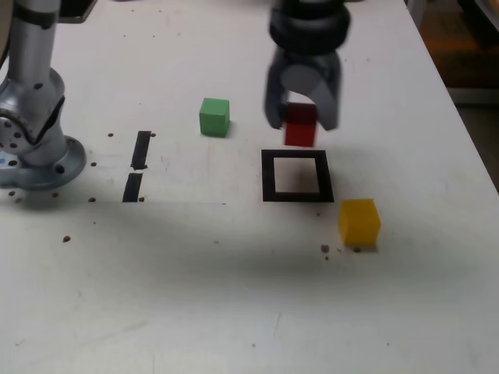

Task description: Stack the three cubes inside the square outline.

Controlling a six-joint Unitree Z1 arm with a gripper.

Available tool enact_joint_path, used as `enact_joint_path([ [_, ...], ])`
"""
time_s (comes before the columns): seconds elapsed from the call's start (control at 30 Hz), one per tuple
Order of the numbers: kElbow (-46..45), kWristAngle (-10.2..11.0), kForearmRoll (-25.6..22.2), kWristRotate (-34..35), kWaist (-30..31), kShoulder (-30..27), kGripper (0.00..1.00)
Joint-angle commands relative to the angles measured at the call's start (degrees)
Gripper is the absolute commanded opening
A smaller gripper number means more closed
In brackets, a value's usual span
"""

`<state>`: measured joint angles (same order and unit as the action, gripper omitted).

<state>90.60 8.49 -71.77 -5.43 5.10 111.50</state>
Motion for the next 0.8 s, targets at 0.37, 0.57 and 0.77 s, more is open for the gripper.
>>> enact_joint_path([
  [0.37,-8.24,-5.34,10.37,1.08,-2.54,1.31,0.09],
  [0.57,-8.68,-5.49,11.55,0.97,-3.66,2.59,0.11],
  [0.77,-9.98,-5.04,12.06,0.82,-4.86,3.2,0.15],
])
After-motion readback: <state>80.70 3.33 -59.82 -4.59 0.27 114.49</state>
